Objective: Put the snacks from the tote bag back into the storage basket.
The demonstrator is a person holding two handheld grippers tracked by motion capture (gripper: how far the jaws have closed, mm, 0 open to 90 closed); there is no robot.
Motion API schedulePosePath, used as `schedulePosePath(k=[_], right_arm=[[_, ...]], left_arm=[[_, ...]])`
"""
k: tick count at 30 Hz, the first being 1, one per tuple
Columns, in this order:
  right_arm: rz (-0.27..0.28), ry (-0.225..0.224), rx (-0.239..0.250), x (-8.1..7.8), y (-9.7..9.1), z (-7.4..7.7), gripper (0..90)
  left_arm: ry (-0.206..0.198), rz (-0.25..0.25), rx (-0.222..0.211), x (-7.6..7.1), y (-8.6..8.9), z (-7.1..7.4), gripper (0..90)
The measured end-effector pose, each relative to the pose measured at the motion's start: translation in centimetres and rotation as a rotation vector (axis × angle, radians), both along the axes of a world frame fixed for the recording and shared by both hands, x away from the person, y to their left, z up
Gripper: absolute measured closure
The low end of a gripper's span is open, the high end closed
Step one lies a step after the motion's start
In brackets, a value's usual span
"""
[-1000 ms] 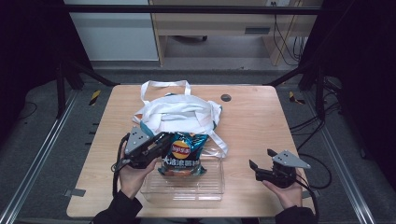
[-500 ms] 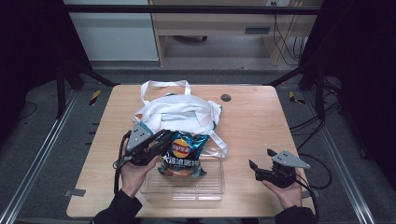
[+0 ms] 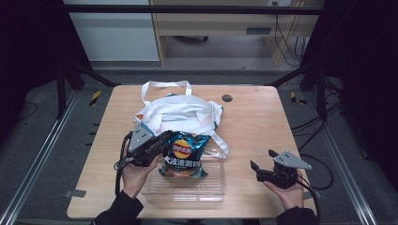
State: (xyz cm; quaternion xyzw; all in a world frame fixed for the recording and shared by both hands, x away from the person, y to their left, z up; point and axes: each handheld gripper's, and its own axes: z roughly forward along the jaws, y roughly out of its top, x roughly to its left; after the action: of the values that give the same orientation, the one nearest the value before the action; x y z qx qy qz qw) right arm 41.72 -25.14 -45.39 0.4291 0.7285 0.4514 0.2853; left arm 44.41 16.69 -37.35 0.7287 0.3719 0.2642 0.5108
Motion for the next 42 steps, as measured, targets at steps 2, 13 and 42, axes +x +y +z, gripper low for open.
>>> schedulePosePath(k=[2, 13, 42], right_arm=[[0.000, -0.002, -0.001, 0.0, 0.0, 0.0, 18.9], [0.000, -0.002, 0.001, 0.0, 0.0, 0.0, 18.9], [0.000, -0.006, 0.003, -0.1, -0.1, 0.1, 18.8]], left_arm=[[-0.006, 0.007, 0.008, -0.1, -0.1, 0.0, 88.1], [0.029, 0.048, -0.030, -0.6, -0.2, 0.3, 89.6], [0.006, -0.035, -0.016, -1.3, 2.0, 0.5, 48.0]])
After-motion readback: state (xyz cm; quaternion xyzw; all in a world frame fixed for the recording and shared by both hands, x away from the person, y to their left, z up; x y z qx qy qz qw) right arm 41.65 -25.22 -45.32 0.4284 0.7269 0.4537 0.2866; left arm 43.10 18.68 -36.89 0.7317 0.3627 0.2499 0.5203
